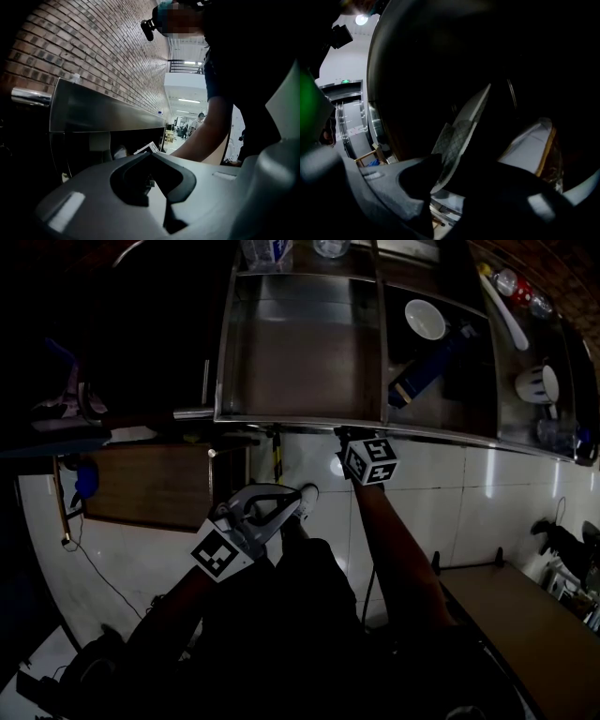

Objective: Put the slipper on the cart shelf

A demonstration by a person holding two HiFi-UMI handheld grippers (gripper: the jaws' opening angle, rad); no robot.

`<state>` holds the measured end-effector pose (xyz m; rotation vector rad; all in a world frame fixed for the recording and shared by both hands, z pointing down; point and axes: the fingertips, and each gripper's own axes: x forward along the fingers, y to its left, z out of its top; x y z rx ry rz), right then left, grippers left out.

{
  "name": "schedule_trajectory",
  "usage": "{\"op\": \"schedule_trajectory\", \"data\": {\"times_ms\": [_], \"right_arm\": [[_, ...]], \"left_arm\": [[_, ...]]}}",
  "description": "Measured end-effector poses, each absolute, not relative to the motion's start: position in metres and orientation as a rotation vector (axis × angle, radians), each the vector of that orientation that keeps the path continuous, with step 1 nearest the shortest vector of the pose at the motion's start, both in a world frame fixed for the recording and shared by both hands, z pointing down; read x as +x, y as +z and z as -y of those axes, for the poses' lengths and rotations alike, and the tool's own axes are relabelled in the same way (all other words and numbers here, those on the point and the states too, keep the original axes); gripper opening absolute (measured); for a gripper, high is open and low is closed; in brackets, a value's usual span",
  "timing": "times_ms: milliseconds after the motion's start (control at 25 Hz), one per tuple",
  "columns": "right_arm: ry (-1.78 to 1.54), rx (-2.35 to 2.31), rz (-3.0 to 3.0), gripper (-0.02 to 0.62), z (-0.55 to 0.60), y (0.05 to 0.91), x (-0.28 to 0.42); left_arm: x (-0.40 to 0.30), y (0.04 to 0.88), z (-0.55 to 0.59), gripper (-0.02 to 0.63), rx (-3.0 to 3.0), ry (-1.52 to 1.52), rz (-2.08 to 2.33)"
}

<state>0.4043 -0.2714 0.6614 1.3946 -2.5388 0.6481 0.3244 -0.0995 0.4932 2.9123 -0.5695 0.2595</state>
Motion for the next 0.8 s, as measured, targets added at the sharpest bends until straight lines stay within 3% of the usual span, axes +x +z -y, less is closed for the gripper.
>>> {"op": "schedule_trajectory", "data": {"times_ms": [120,200,280,800], "right_arm": [[0.615,1.4,2.501,0.156,0.265,0.667,0.41],[0.577,1.396,2.477,0.256,0.262,0.67,0.412],[0.526,1.407,2.45,0.286,0.26,0.671,0.417],[0.466,1.409,2.444,0.301,0.209,0.646,0.434]], "left_arm": [[0.324,0.491,0.097,0.005,2.931,0.251,0.57],[0.323,0.491,0.096,0.005,2.938,0.253,0.57],[0.322,0.491,0.095,0.005,2.956,0.259,0.567],[0.308,0.487,0.084,0.005,2.833,0.249,0.661]]}}
